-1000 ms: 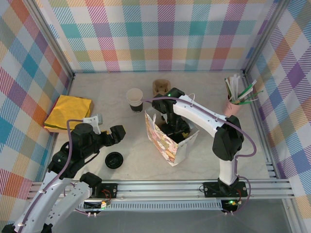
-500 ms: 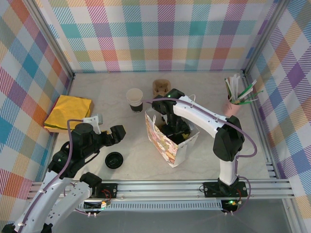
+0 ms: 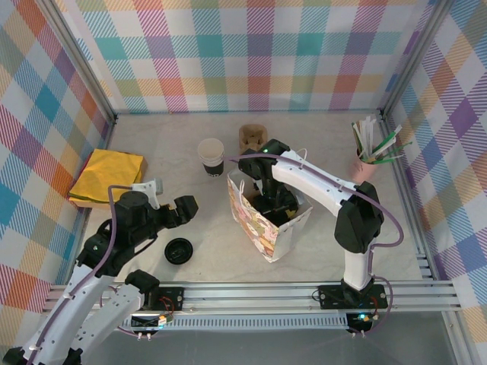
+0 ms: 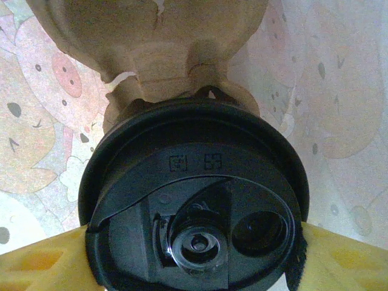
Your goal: Pack the takeout coffee
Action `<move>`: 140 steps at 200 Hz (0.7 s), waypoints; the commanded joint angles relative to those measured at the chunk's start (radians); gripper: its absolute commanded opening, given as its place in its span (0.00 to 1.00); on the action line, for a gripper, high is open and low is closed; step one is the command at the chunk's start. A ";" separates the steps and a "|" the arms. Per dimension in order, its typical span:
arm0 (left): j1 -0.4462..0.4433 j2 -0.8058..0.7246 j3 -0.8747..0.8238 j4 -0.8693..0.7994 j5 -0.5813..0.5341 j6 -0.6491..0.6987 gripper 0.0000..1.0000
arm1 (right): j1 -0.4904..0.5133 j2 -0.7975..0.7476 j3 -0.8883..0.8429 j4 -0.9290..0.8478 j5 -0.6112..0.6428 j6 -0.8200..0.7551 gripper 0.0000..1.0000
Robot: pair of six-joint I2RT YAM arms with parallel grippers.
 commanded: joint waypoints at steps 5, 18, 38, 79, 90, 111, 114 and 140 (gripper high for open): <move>-0.001 0.032 -0.023 0.094 0.059 -0.025 1.00 | 0.009 -0.014 -0.021 -0.002 -0.017 0.009 0.68; -0.001 0.056 -0.018 0.118 0.073 -0.035 1.00 | 0.009 -0.017 -0.024 0.000 -0.017 0.009 0.68; -0.001 0.079 -0.014 0.152 0.082 -0.047 1.00 | 0.009 -0.018 -0.025 0.000 -0.016 0.010 0.68; -0.011 0.138 -0.012 0.235 0.134 -0.081 0.94 | 0.009 -0.024 -0.030 0.002 -0.017 0.011 0.68; -0.019 0.153 -0.007 0.256 0.141 -0.086 0.93 | 0.009 -0.025 -0.031 0.005 -0.018 0.011 0.68; -0.043 0.183 0.004 0.292 0.141 -0.087 0.90 | 0.009 -0.024 -0.033 0.008 -0.018 0.008 0.68; -0.048 0.189 0.007 0.295 0.141 -0.087 0.91 | 0.009 -0.024 -0.033 0.007 -0.018 0.008 0.68; -0.078 0.238 0.035 0.322 0.146 -0.084 0.91 | 0.009 -0.023 -0.031 0.004 -0.015 0.008 0.68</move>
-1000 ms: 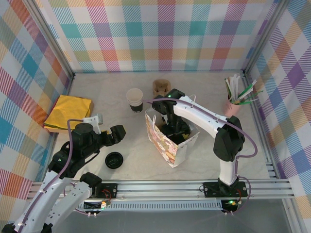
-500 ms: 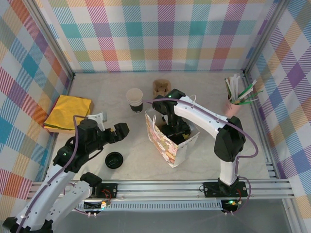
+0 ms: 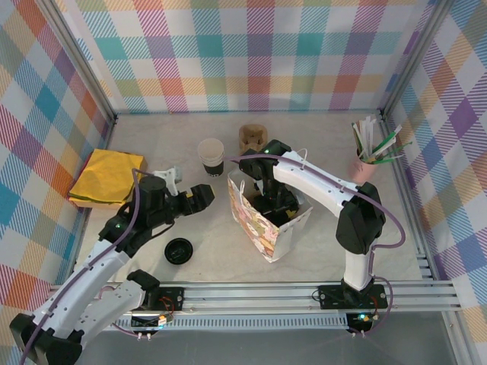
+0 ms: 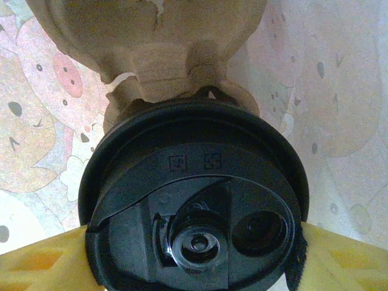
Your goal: Pack the takeout coffee
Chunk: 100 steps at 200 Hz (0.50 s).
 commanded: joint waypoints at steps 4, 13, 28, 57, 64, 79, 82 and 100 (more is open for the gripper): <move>-0.033 0.036 0.046 0.074 0.027 -0.002 0.90 | 0.009 -0.012 -0.020 -0.005 -0.015 0.007 0.68; -0.045 0.046 0.053 0.091 0.028 0.000 0.91 | 0.008 -0.012 -0.019 -0.005 -0.015 0.007 0.68; -0.064 0.059 0.062 0.102 0.024 0.007 0.94 | 0.009 -0.011 -0.021 -0.003 -0.017 0.008 0.68; -0.070 0.081 0.095 0.137 0.019 0.011 0.95 | 0.009 -0.009 -0.024 0.000 -0.019 0.005 0.68; -0.070 0.083 0.101 0.145 0.022 0.012 0.95 | 0.009 -0.008 -0.024 0.001 -0.020 0.006 0.68; -0.070 0.090 0.111 0.162 0.023 0.007 0.96 | 0.009 -0.007 -0.025 0.003 -0.020 0.006 0.68; -0.070 0.095 0.112 0.165 0.023 0.007 0.96 | 0.009 -0.007 -0.025 0.003 -0.021 0.005 0.68; -0.070 0.128 0.129 0.179 0.025 0.008 0.96 | 0.009 -0.007 -0.027 0.004 -0.021 0.005 0.68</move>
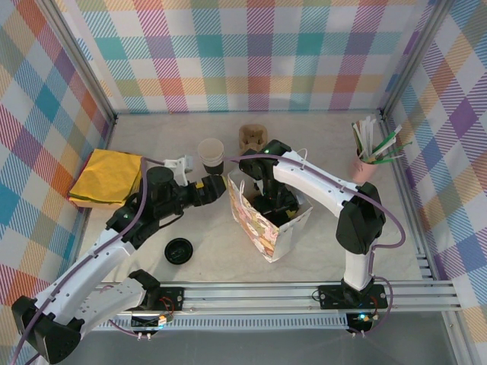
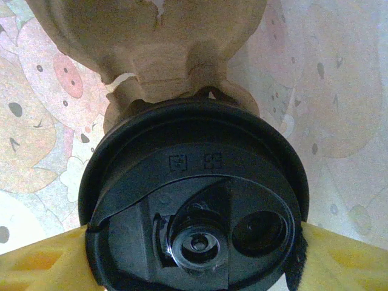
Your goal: Pack the takeout coffee
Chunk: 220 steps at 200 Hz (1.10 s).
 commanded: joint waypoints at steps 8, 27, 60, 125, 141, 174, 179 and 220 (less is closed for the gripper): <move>-0.009 0.052 0.049 0.064 0.016 0.012 0.96 | 0.009 -0.007 -0.027 0.002 -0.021 0.006 0.68; -0.009 0.091 0.064 0.067 0.016 0.014 0.96 | 0.010 -0.010 -0.027 0.004 -0.021 0.006 0.68; -0.009 0.148 0.090 0.083 0.010 0.011 0.96 | 0.009 -0.008 -0.031 0.007 -0.023 0.004 0.68; -0.009 0.209 0.100 0.072 -0.022 0.013 0.95 | 0.009 -0.012 -0.037 0.009 -0.025 0.006 0.68; -0.009 0.219 0.091 0.065 -0.027 0.014 0.94 | 0.009 -0.013 -0.039 0.011 -0.026 0.005 0.68; -0.008 0.209 0.089 0.040 -0.057 0.020 0.94 | 0.009 -0.015 -0.042 0.012 -0.025 0.006 0.68; -0.009 0.207 0.089 0.040 -0.061 0.021 0.94 | 0.009 -0.015 -0.042 0.012 -0.024 0.006 0.68; -0.009 0.206 0.091 0.027 -0.068 0.027 0.94 | 0.009 -0.025 -0.054 0.015 -0.026 0.011 0.68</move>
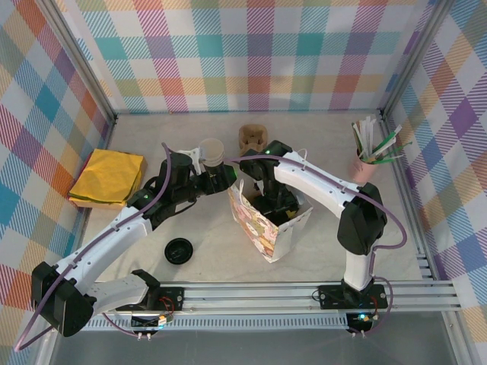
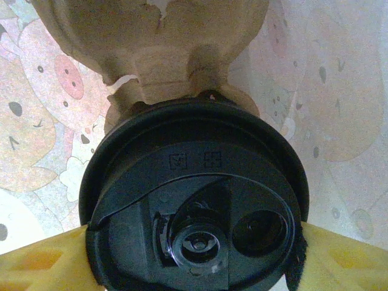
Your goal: Pack the takeout coffee
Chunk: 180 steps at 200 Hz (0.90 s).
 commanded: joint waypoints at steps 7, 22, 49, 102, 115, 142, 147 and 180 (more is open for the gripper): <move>-0.008 -0.013 0.018 -0.015 -0.030 0.026 0.94 | 0.009 -0.011 -0.035 -0.004 -0.023 0.012 0.67; -0.008 -0.014 0.019 -0.019 -0.035 0.027 0.94 | 0.009 -0.015 -0.036 -0.002 -0.023 0.014 0.68; -0.008 -0.018 0.020 -0.026 -0.048 0.028 0.94 | 0.009 -0.019 -0.040 -0.002 -0.023 0.014 0.67; -0.008 -0.011 0.027 -0.036 -0.061 0.032 0.94 | 0.009 -0.035 -0.058 0.005 -0.027 0.023 0.67; -0.008 -0.009 0.027 -0.037 -0.061 0.031 0.94 | 0.009 -0.039 -0.061 0.005 -0.028 0.024 0.68; -0.008 -0.010 0.024 -0.037 -0.061 0.029 0.94 | 0.009 -0.044 -0.073 0.010 -0.030 0.026 0.68; -0.008 -0.013 0.025 -0.036 -0.061 0.030 0.95 | 0.009 -0.044 -0.075 0.013 -0.031 0.027 0.67; -0.008 -0.017 0.025 -0.037 -0.065 0.031 0.94 | 0.009 -0.041 -0.087 0.022 -0.035 0.026 0.68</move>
